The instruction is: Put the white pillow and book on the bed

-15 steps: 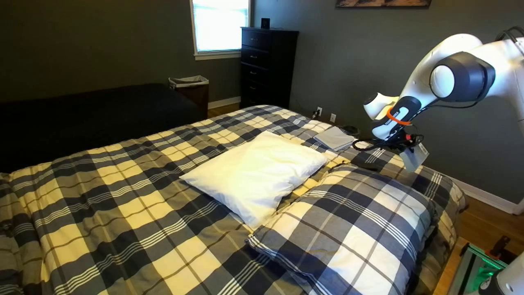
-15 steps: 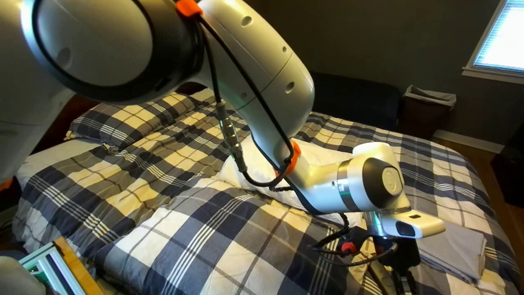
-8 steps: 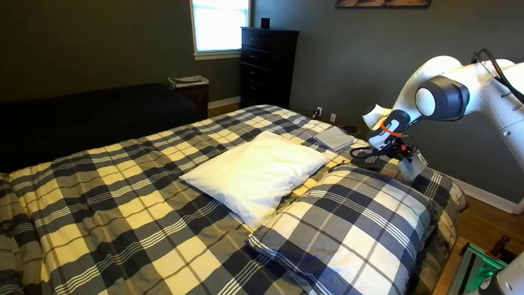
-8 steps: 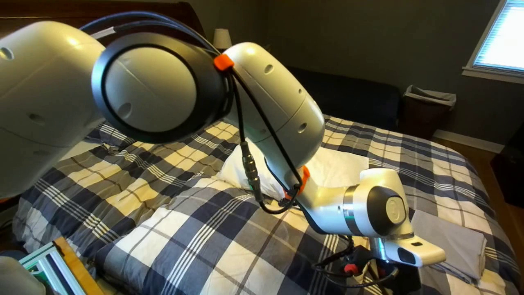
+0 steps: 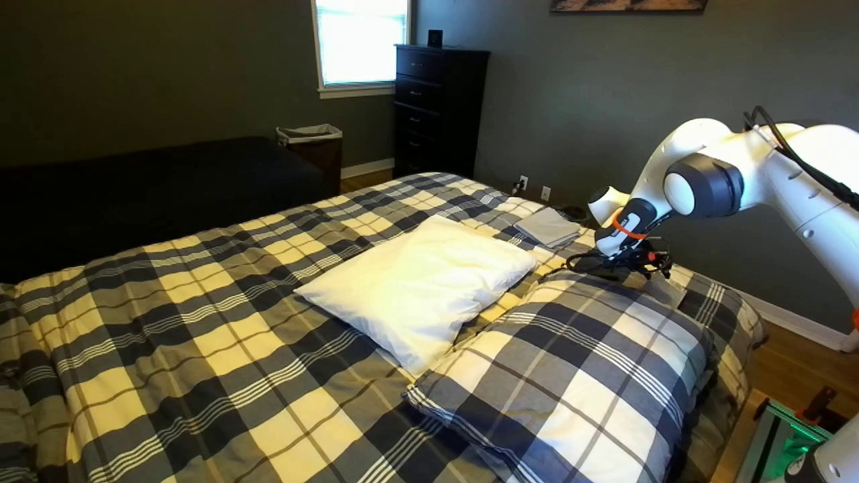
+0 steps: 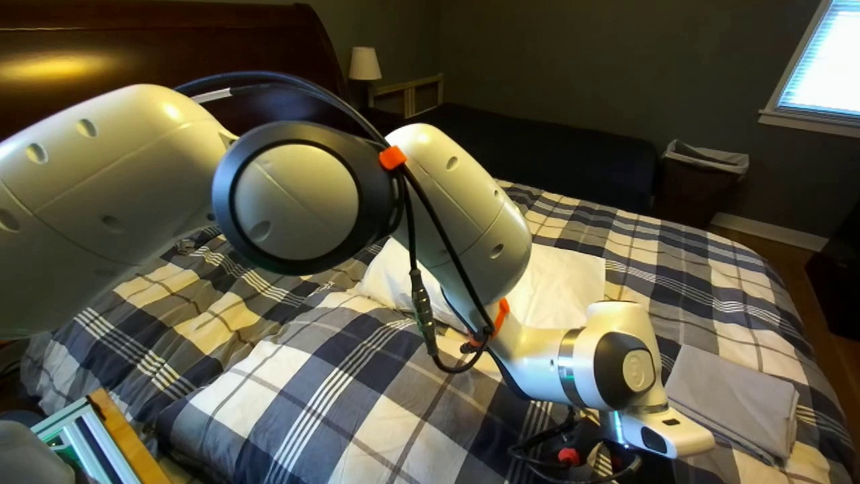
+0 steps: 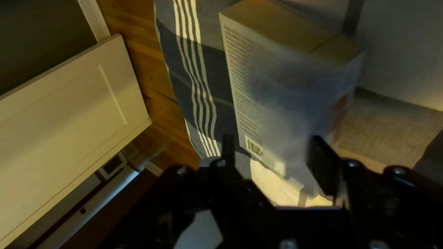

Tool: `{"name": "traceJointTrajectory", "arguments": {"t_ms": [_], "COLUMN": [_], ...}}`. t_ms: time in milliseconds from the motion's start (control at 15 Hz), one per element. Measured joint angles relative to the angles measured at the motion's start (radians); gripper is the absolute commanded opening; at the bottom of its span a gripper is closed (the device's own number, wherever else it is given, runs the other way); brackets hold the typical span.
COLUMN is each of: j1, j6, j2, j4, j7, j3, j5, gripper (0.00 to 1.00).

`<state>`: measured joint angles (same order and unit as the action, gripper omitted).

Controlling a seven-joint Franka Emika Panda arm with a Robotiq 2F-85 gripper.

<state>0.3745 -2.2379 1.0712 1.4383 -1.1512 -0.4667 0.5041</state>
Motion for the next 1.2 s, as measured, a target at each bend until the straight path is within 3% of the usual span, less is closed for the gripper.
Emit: {"name": "traceJointTrajectory", "arguments": {"t_ms": [133,467,1200], "j1": [-0.013,-0.024,-0.044], "j6": [-0.017,-0.094,-0.086], "j2": [-0.013,-0.15,-0.459], "j4": [-0.005,0.044,0.234], "j7": [0.0,0.001,0.159], "j3": [-0.025,-0.059,-0.056], "j5": [-0.011,-0.007,-0.082], "gripper": [1.0,1.0,1.0]}}
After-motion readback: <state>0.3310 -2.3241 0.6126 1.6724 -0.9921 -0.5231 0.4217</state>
